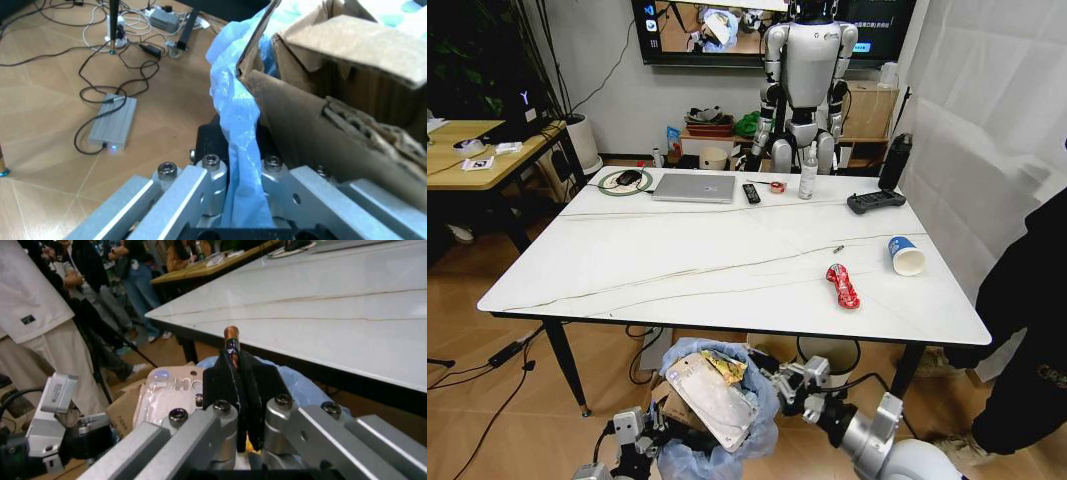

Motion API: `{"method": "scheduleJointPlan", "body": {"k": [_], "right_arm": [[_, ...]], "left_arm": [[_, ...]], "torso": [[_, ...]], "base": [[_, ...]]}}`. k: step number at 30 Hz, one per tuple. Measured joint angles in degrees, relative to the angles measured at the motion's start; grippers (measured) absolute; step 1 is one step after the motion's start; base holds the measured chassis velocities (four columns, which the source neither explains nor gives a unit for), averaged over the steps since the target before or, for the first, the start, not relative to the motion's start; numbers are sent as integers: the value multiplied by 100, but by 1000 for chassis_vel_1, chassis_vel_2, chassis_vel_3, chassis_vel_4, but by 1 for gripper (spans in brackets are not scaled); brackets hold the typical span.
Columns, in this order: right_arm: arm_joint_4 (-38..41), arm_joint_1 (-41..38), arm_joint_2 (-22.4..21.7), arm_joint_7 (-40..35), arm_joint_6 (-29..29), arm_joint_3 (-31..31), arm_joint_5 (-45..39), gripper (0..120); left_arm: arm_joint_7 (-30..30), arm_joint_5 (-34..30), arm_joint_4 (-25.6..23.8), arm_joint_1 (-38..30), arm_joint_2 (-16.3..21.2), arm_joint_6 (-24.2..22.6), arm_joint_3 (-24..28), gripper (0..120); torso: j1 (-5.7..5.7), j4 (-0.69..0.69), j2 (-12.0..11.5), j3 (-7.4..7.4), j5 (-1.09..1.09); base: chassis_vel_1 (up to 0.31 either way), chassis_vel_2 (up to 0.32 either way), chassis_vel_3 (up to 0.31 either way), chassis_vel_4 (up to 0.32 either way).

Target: Pick up the trash bin and place the trash from the table into it.

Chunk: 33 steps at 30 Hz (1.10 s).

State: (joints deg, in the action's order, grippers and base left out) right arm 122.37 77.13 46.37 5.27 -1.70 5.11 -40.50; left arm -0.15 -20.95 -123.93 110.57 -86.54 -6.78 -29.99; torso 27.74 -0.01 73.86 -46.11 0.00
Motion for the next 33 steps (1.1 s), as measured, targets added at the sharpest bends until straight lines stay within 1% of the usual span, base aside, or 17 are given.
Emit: {"method": "scheduleJointPlan", "body": {"k": [4, 9, 12, 13, 14, 15, 18, 19, 20, 24, 25, 26, 27, 28, 32, 33], "right_arm": [[-64, -273, 45, -128, 57, 197, -38, 0], [-59, -281, 20, -132, 65, 188, -45, 0], [-39, -240, 12, -116, 63, 159, -41, 11], [-39, -240, 12, -116, 63, 159, -41, 11], [-35, -229, 10, -110, 60, 153, -39, 15], [-27, -211, 5, -81, 53, 135, -34, 21], [-26, -162, -19, 54, 12, 92, 0, 32], [-26, -162, -19, 54, 12, 92, 0, 32], [-27, -154, -21, 64, 7, 87, 7, 36], [-24, -94, -29, 74, -3, 30, 21, 55], [-21, -83, -30, 73, -4, 16, 22, 58], [-21, -83, -30, 73, -4, 16, 22, 58], [-13, -59, -34, 69, -5, -16, 23, 61], [-7, -42, -38, 68, -5, -38, 25, 68], [35, 29, 30, 1, 3, -294, 34, 84], [35, 29, 30, 1, 3, -294, 34, 84]], "left_arm": [[5, 13, -34, 15, -30, 10, 6, 0], [10, 46, -39, 15, -45, 12, 39, 0], [10, 68, -26, 6, -48, 13, 60, 0], [10, 68, -26, 6, -48, 13, 60, 0], [11, 69, -23, 2, -49, 13, 64, 0], [11, 69, -16, -4, -49, 13, 66, 0], [10, 69, -11, -10, -44, 12, 72, 0], [10, 69, -11, -10, -44, 12, 72, 0], [10, 69, -11, -11, -42, 11, 74, 0], [7, 66, -11, -20, -33, 3, 78, 0], [6, 66, -9, -21, -31, 2, 80, 0], [6, 66, -9, -21, -31, 2, 80, 0], [5, 65, -4, -23, -28, -1, 84, 0], [4, 65, 0, -24, -26, -1, 88, 0], [3, 75, 19, -23, -21, -2, 105, 0], [3, 75, 19, -23, -21, -2, 105, 0]], "torso": [[0, 1, 0, 0, 0], [0, 0, 0, 0, 0], [0, 0, 0, 0, 0], [0, 0, 0, 0, 0], [0, 0, 0, 0, 0], [0, 0, 0, 0, 0], [0, 0, 0, 0, 0], [0, 0, 0, 0, 0], [0, 0, 0, 0, 0], [0, 0, 0, 0, 0], [0, 0, 0, 0, 0], [0, 0, 0, 0, 0], [0, 0, 0, 0, 0], [0, 0, 0, 0, 0], [0, -1, 0, 0, 0], [0, -1, 0, 0, 0]], "base": [[0, 0, 0, 0], [0, 0, 0, 0], [0, 0, 0, 0], [0, 0, 0, 0], [0, 0, 0, 0], [0, 0, 0, 0], [0, 0, 0, 0], [0, 0, 0, 0], [0, 0, 0, 0], [0, 0, 0, 0], [0, 0, 0, 0], [0, 0, 0, 0], [0, 0, 0, 0], [0, 0, 0, 0], [0, 0, 0, 0], [0, 0, 0, 0]]}}
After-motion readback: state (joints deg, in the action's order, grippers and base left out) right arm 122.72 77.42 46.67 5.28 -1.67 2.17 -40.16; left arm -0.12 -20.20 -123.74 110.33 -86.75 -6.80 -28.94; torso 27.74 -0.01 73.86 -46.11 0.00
